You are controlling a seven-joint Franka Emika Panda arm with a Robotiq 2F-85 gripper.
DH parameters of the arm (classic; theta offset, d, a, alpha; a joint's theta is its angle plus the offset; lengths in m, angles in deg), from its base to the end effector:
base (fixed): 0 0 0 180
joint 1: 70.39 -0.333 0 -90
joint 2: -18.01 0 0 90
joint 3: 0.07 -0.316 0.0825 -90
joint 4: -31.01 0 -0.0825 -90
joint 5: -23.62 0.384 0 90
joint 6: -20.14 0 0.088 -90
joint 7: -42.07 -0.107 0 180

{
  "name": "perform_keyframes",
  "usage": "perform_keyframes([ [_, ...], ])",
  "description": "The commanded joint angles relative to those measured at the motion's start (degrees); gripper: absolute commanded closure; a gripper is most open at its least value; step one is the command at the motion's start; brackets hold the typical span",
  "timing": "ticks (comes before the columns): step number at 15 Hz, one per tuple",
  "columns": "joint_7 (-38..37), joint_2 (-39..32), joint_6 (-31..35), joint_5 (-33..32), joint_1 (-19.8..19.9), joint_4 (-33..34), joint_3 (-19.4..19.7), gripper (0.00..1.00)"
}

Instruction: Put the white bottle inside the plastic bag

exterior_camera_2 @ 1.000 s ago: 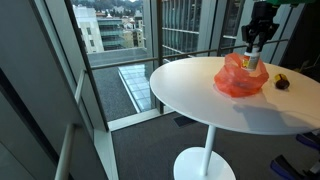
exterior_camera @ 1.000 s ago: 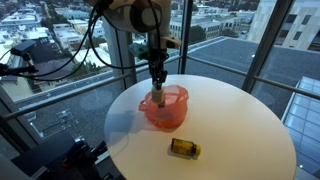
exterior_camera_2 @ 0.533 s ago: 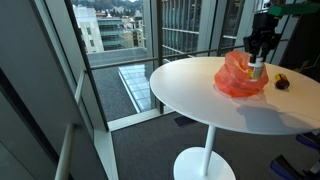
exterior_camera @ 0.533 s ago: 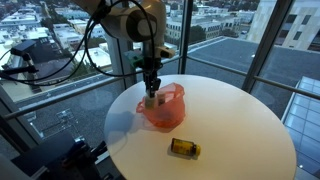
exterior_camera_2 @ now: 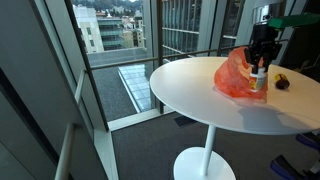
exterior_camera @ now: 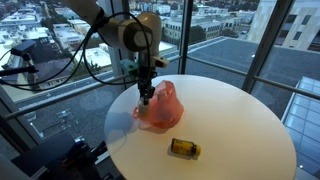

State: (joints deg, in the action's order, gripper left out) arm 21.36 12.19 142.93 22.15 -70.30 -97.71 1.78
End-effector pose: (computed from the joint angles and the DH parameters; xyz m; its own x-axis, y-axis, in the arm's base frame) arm 0.5097 -0.0184 0.3058 0.9100 -0.3720 -0.1830 -0.3608 -0.9281 0.0922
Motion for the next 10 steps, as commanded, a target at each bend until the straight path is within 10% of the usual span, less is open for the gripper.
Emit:
perform_keyframes([
  [1,-0.44,-1.06,2.97,-0.69,0.05,-0.49,0.27,0.81],
  [10,-0.84,-3.31,12.63,-1.9,-0.01,-0.48,1.56,0.81],
])
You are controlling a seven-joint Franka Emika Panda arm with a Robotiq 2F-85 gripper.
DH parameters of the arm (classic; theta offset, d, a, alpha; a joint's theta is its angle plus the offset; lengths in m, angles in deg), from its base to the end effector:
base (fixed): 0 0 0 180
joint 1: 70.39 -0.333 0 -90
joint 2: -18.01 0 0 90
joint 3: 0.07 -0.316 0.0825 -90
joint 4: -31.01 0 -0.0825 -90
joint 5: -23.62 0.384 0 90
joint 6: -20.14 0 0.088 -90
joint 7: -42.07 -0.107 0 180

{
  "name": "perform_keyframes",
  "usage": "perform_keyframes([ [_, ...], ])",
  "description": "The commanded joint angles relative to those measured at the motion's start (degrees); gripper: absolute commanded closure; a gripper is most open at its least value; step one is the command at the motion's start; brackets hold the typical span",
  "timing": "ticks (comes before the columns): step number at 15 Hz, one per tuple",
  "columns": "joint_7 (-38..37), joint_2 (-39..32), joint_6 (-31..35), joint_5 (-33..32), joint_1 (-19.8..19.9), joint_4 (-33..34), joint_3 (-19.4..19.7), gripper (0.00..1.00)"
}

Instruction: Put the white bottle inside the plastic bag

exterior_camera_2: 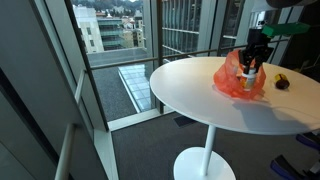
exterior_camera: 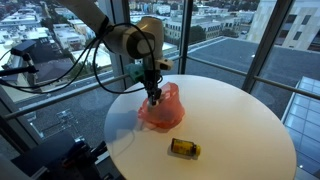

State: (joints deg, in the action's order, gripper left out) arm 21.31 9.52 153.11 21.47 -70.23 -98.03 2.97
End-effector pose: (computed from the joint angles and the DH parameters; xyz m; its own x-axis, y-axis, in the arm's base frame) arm 0.5268 -0.0302 0.2923 0.9219 -0.3823 -0.0629 -0.3789 -0.9235 0.0593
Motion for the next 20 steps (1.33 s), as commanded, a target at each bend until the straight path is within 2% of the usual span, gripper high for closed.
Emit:
perform_keyframes([
  [1,-0.62,-0.98,3.12,-1.04,-0.1,-0.39,0.39,0.81],
  [10,1.19,-2.53,5.53,0.85,0.07,-1.95,0.28,0.81],
  [11,1.58,-2.11,5.28,1.04,0.11,-2.0,0.21,0.34],
  [13,1.75,-1.13,4.1,0.79,0.02,-1.97,0.24,0.23],
  [16,2.31,0.94,1.73,0.66,-0.15,-1.76,0.06,0.01],
  [20,3.31,4.23,-1.61,1.35,-0.12,-1.32,-0.47,0.0],
])
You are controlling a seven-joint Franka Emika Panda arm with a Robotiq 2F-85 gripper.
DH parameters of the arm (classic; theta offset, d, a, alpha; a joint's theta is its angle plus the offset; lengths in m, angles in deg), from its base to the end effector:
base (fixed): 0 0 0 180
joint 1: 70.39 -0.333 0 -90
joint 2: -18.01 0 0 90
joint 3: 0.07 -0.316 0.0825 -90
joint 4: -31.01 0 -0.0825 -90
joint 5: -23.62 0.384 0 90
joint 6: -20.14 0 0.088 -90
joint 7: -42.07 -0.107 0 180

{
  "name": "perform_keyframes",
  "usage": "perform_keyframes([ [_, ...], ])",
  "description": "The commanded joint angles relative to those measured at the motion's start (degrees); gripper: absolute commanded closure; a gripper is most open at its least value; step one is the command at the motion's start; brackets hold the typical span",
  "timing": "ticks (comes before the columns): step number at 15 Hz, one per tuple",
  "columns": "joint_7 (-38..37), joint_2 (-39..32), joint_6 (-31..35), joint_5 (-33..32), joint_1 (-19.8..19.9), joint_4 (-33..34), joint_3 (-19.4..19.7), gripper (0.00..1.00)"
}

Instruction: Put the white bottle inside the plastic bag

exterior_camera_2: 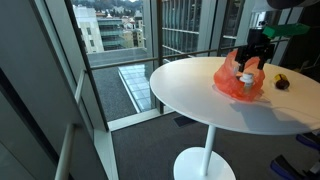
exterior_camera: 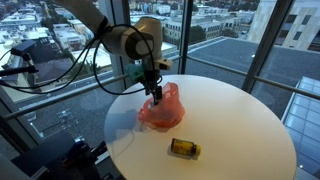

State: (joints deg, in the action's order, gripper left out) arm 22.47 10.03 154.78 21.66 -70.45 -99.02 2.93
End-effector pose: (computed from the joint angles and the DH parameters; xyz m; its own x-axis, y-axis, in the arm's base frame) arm 0.5246 -0.0275 0.2924 0.9316 -0.3607 -0.0455 -0.3586 -0.9322 0.0482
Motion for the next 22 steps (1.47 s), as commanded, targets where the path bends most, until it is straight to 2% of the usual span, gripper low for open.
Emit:
perform_keyframes([
  [1,2.81,4.77,-4.71,1.55,0.16,-0.17,-0.66,0.0],
  [9,7.14,13.08,-20.05,1.58,0.73,-0.49,-1.0,0.0],
  [13,9.85,17.74,-24.92,1.8,1.53,-0.62,-0.48,0.0],
  [18,10.13,23.28,-32.0,1.54,2.69,0.91,-0.09,0.0],
  [22,10.05,26.69,-35.18,1.85,3.12,2.01,0.04,0.0],
])
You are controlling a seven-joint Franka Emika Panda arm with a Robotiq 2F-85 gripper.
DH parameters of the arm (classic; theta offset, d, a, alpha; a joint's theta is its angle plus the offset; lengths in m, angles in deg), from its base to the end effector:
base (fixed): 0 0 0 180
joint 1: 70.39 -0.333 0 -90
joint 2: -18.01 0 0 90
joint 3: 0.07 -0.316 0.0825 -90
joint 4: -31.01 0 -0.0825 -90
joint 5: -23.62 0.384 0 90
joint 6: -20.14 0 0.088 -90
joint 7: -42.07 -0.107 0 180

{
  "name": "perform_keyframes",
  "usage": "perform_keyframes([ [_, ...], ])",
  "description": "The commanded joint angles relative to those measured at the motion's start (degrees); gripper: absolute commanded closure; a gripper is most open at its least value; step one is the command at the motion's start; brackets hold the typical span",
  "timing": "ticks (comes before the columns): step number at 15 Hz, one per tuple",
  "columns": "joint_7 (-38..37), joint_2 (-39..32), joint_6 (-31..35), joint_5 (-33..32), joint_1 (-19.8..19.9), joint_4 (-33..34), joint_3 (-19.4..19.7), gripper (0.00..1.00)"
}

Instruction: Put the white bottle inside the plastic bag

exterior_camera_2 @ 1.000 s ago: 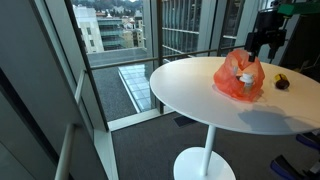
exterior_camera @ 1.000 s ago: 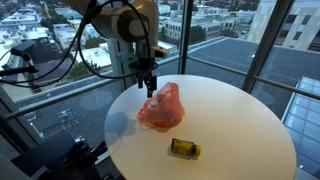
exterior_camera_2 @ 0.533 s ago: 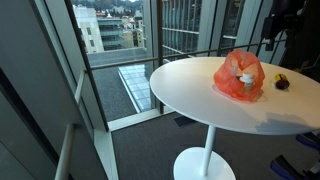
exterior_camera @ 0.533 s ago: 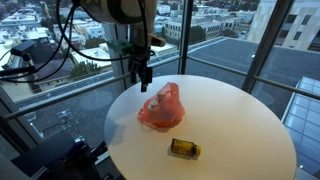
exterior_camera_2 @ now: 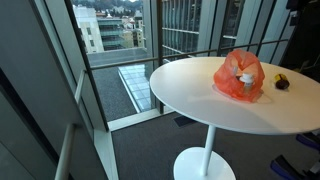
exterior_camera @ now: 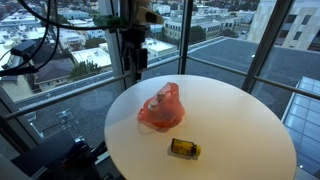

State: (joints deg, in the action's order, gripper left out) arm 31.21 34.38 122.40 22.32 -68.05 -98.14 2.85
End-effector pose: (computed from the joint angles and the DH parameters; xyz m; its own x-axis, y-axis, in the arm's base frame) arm 0.4410 -0.0435 0.4654 0.9470 -0.2670 -0.1784 -0.2640 -0.9637 0.0409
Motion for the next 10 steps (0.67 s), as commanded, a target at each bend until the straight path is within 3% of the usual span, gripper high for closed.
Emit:
perform_keyframes([
  [1,1.11,2.68,-3.09,1.36,0.77,1.27,0.1,0.0],
  [10,0.17,2.81,-1.71,0.77,0.91,0.41,-0.5,0.0],
])
